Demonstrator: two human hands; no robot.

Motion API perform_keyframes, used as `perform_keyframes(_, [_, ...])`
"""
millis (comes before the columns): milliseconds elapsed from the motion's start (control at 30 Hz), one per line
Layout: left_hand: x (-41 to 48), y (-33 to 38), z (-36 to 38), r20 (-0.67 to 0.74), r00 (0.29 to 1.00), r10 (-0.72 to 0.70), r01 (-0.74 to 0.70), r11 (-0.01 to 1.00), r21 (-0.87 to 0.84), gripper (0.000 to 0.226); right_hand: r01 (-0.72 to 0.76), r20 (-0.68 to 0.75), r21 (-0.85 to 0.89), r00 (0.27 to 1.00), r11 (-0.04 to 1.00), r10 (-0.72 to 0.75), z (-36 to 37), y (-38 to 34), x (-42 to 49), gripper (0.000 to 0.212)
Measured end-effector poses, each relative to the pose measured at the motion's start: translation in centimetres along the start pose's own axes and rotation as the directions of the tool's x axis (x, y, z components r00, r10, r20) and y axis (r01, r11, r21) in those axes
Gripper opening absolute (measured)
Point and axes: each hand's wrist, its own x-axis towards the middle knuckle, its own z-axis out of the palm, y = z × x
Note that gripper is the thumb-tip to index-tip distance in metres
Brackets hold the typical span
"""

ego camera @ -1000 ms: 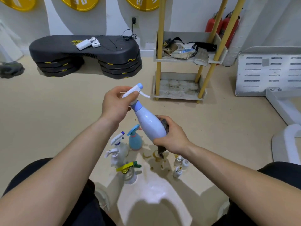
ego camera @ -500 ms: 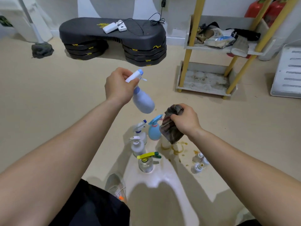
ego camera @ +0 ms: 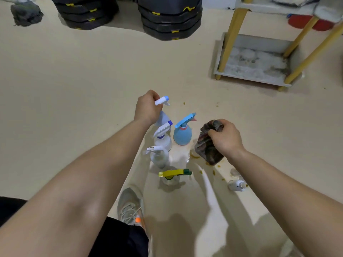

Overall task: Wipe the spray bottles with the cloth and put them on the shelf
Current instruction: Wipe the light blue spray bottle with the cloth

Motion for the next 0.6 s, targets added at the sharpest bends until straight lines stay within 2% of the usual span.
perform_keyframes(200, [0.1,-2.6,2.3,0.025,1.000,-0.004,0.003,0.999,0.036,0.012,-0.035,0.042,-0.019,0.998,0.999,0.036,0.6,2.3,0.5,0.019])
perform_keyframes(367, [0.0,-3.4,2.8,0.055,0.994,-0.093,0.088,0.992,0.091,0.014,-0.039,0.073,-0.037,0.996,0.999,0.041,0.5,3.0,0.3,0.020])
perform_keyframes(467, [0.1,-3.0,2.4,0.092,0.990,-0.104,0.092,0.988,0.127,0.022,-0.042,0.091,-0.051,0.995,0.998,0.047,0.1,3.0,-0.1,0.019])
perform_keyframes(600, [-1.0,-1.0,1.2,0.144,0.983,-0.111,0.080,0.976,0.203,0.047,-0.049,0.083,-0.052,0.995,0.997,0.053,-1.4,2.8,-0.9,0.020])
